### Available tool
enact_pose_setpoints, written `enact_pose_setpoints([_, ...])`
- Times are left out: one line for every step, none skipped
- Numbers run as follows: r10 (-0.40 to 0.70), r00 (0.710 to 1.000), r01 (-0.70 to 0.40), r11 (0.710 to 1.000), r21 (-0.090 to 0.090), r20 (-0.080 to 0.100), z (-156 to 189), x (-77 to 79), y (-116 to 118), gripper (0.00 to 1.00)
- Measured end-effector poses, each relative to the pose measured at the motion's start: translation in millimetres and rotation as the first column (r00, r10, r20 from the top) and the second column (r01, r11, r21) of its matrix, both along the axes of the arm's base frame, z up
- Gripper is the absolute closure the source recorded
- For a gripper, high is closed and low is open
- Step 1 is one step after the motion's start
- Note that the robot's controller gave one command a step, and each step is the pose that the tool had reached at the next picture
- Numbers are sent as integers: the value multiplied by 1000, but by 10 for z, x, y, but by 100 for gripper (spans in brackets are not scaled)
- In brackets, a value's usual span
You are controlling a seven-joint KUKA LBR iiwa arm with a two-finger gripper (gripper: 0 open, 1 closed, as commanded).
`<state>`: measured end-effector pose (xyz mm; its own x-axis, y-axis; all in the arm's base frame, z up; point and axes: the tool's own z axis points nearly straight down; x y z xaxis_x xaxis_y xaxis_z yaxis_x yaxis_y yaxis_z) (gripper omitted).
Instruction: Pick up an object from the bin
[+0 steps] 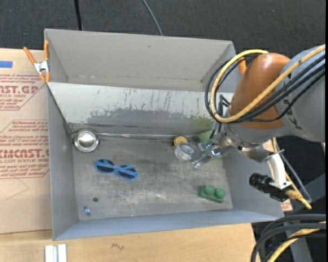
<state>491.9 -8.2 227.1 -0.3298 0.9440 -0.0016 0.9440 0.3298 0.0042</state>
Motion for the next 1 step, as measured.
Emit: enact_pose_setpoints([-1,1000,1,1000,-1,-7,-36,-11,-5,0])
